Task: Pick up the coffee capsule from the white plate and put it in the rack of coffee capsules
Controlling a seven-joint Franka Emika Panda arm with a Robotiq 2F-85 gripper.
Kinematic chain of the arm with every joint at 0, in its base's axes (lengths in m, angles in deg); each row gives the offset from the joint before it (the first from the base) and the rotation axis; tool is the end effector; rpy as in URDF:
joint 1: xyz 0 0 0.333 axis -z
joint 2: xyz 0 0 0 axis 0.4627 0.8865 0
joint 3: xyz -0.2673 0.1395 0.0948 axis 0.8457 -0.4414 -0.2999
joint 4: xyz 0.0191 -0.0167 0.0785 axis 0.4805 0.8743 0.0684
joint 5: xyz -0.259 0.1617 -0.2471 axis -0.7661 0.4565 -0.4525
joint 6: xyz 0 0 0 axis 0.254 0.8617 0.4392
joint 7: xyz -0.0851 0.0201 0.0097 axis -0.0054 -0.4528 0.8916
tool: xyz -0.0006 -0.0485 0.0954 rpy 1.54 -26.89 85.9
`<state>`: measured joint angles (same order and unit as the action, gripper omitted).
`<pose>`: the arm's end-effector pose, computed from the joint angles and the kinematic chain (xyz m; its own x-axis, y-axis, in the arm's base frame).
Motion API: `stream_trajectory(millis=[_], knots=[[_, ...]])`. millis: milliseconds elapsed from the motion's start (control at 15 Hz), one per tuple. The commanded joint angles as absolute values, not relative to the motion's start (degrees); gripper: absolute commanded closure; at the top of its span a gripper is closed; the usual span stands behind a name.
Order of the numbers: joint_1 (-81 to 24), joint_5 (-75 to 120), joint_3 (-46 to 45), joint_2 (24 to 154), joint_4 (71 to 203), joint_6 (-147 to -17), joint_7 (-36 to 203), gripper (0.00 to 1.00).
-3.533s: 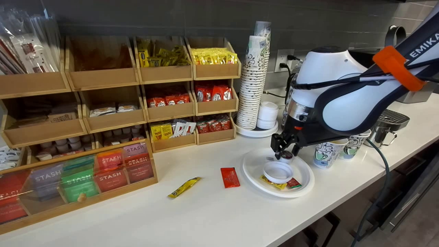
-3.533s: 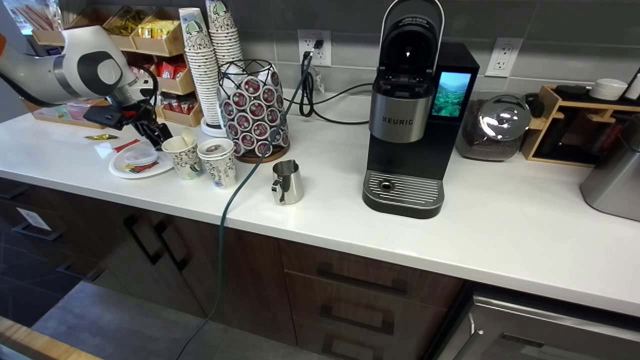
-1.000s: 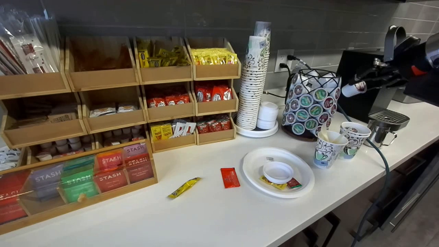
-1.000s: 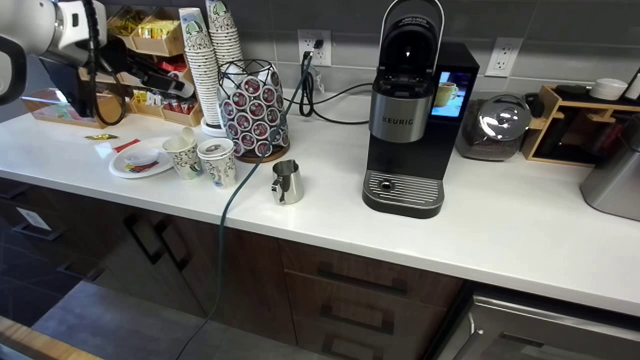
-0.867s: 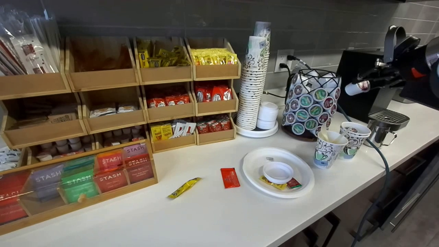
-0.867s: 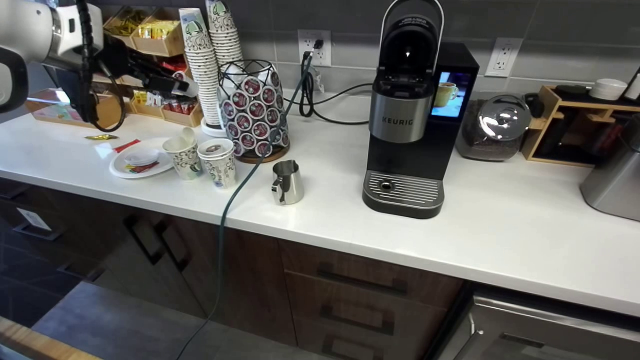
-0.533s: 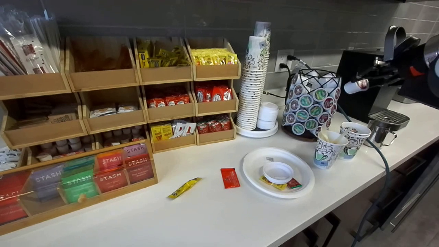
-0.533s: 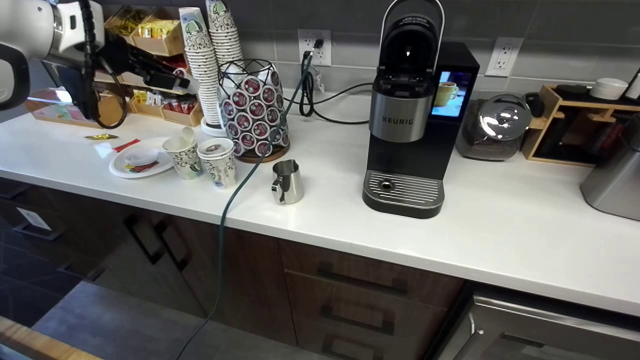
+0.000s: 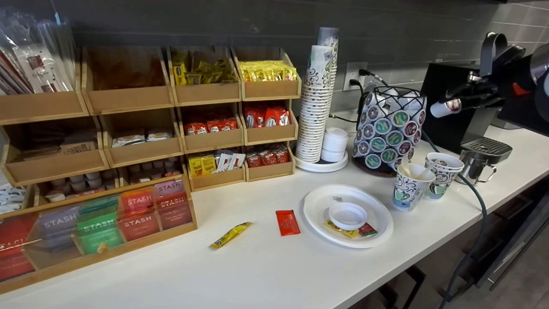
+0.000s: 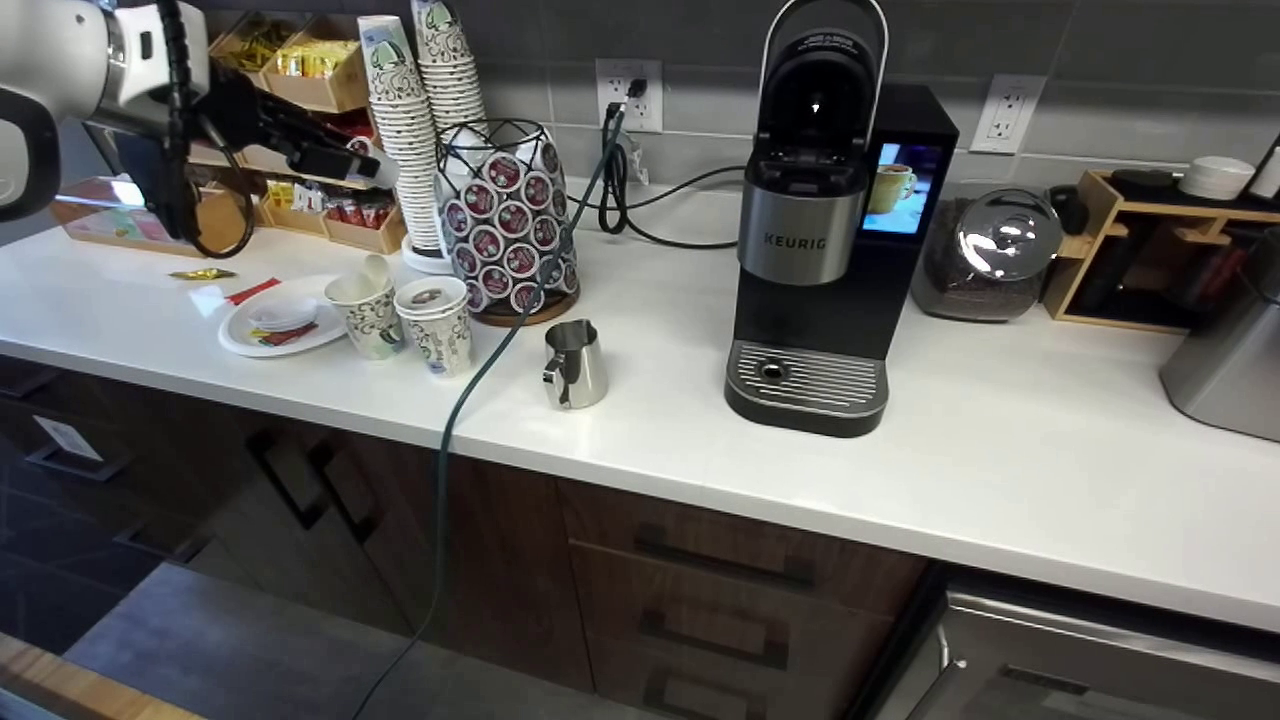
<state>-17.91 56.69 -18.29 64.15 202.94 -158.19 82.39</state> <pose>0.4221 -0.0345 0.3815 0.3881 -0.4430 0.8082 -0.4121 -0.8678 -0.2778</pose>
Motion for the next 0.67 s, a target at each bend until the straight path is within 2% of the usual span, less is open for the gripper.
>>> stream_trajectory(millis=[0, 67, 467, 600], knots=[[-17.91, 56.69, -18.29, 64.15, 202.94, -158.19, 82.39, 0.46], [-17.91, 56.69, -18.29, 64.15, 202.94, -158.19, 82.39, 0.71], [-19.88, 58.53, -21.65, 71.63, 202.78, -176.58, 82.06, 0.71], [-25.27, 60.30, -17.71, 75.33, 202.80, -183.87, 79.73, 0.71]])
